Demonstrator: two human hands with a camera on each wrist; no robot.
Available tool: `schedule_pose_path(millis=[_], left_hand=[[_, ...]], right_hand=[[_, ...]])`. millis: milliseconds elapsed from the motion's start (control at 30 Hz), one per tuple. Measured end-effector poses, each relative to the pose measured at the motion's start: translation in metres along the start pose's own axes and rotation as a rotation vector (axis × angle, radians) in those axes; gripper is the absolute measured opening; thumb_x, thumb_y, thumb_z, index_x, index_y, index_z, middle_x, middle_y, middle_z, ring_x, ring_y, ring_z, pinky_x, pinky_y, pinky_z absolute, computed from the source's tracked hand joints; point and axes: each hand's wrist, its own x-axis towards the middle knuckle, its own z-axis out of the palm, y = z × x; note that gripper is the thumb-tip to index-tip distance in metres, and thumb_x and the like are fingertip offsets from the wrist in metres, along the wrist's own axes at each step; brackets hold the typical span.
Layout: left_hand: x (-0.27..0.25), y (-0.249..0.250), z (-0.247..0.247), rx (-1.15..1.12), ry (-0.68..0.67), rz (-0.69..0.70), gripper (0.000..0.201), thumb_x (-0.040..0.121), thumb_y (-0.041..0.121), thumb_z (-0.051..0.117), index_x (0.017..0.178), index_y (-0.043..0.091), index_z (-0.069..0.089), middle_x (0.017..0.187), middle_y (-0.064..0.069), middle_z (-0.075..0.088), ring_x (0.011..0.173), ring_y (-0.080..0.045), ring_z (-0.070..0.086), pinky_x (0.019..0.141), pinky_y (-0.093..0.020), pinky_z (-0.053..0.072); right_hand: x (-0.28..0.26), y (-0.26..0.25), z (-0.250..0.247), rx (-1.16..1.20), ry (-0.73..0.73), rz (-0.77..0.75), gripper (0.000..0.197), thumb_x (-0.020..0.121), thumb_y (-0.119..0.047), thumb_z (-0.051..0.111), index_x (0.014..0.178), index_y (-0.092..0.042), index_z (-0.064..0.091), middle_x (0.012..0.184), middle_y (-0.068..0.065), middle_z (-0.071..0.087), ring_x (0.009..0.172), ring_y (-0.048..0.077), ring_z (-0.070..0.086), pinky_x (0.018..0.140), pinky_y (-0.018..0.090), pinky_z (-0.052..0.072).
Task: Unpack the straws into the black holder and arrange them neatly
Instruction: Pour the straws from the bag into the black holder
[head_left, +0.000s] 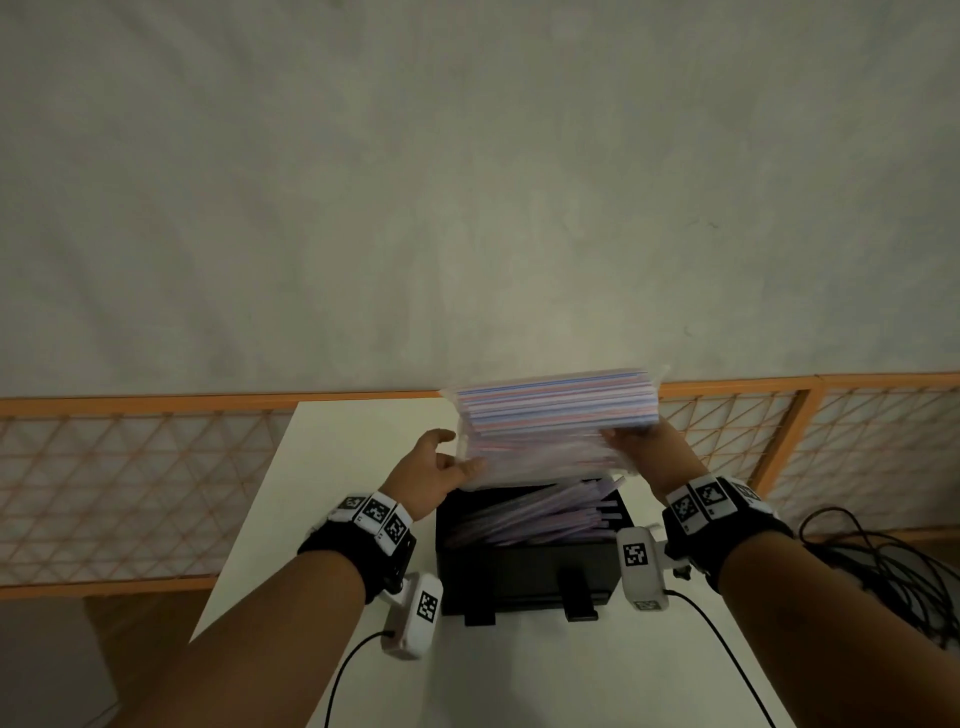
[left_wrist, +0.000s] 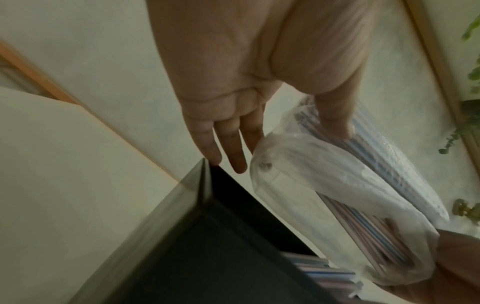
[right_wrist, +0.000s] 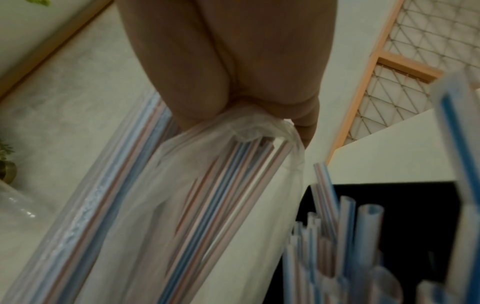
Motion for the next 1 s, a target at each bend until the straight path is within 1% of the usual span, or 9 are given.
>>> schedule_pose_path(millis=[100,233,433,600,700,800,833,900,1000], left_hand=[[-0.002,-0.005,0.008,0.07,-0.029,0.035,0.052,0.081,0.031,0.072,0.124,0.018,0.044,0.103,-0.005,0.07,0.096,-0.021,0.066,0.087,-0.033,0.05],[-0.001,-0.004,0.01,0.114,0.009,0.057,0.049,0.079,0.015,0.073,0.12,0.013,0.048,0.094,-0.006,0.07,0.088,-0.023,0.066,0.08,-0.03,0.049],[-0.002,-0.005,0.012,0.075,0.081,0.07,0.059,0.072,0.017,0.079,0.118,0.02,0.044,0.102,0.0,0.065,0.092,-0.017,0.065,0.081,-0.03,0.052],[0.0,-0.002,0.012,-0.021,0.029,0.058,0.066,0.067,0.032,0.083,0.122,0.018,0.047,0.113,0.002,0.067,0.102,-0.014,0.065,0.093,-0.035,0.052],[0.004,0.006,0.01,-0.115,0.075,0.039,0.067,0.064,0.039,0.082,0.12,0.017,0.053,0.114,0.001,0.067,0.104,-0.015,0.065,0.096,-0.039,0.052],[0.01,0.013,0.007,-0.136,0.175,0.005,0.046,0.071,0.023,0.08,0.11,0.012,0.058,0.107,-0.004,0.069,0.098,-0.021,0.066,0.092,-0.043,0.053],[0.011,0.017,0.006,-0.141,0.202,-0.003,0.041,0.072,0.017,0.079,0.107,0.009,0.059,0.104,-0.006,0.069,0.096,-0.024,0.066,0.091,-0.043,0.053],[0.012,0.021,0.002,-0.14,0.232,0.003,0.038,0.071,0.01,0.079,0.104,0.006,0.06,0.1,-0.009,0.069,0.094,-0.028,0.067,0.089,-0.042,0.054],[0.013,0.026,-0.003,-0.1,0.25,0.043,0.039,0.068,0.005,0.079,0.102,0.007,0.06,0.099,-0.009,0.07,0.091,-0.026,0.067,0.089,-0.043,0.054]], right_hand=[[0.002,0.008,0.0,0.0,-0.004,0.039,0.028,0.089,-0.01,0.059,0.116,-0.006,0.058,0.114,0.016,0.064,0.107,0.027,0.059,0.096,0.037,0.044],[0.001,0.01,0.001,0.006,-0.006,0.018,0.026,0.087,-0.011,0.062,0.112,-0.015,0.06,0.113,0.013,0.065,0.108,0.028,0.059,0.1,0.044,0.044],[-0.002,0.001,-0.005,0.119,0.016,0.018,0.033,0.086,-0.005,0.062,0.119,-0.007,0.056,0.114,0.015,0.063,0.111,0.03,0.058,0.101,0.046,0.043],[-0.006,-0.006,-0.011,0.051,-0.046,-0.026,0.026,0.086,-0.007,0.063,0.108,-0.019,0.057,0.105,0.008,0.063,0.101,0.024,0.059,0.096,0.039,0.045],[-0.008,-0.013,-0.008,0.032,-0.054,-0.05,0.021,0.087,-0.004,0.06,0.102,-0.018,0.057,0.101,0.007,0.063,0.097,0.02,0.058,0.088,0.027,0.047],[-0.008,-0.016,-0.007,0.023,-0.043,-0.049,0.025,0.086,-0.007,0.062,0.108,-0.02,0.057,0.106,0.006,0.062,0.102,0.021,0.058,0.092,0.031,0.044],[-0.006,-0.015,-0.006,0.017,-0.05,-0.047,0.028,0.086,-0.008,0.062,0.112,-0.017,0.057,0.108,0.006,0.061,0.103,0.021,0.057,0.091,0.028,0.042],[-0.001,-0.015,-0.005,-0.087,-0.072,-0.051,0.038,0.087,-0.013,0.062,0.123,-0.01,0.052,0.112,0.003,0.058,0.105,0.017,0.054,0.089,0.02,0.037],[0.006,-0.015,-0.004,-0.178,-0.074,-0.029,0.044,0.086,-0.025,0.064,0.126,-0.013,0.052,0.113,0.0,0.059,0.109,0.019,0.057,0.09,0.023,0.039]])
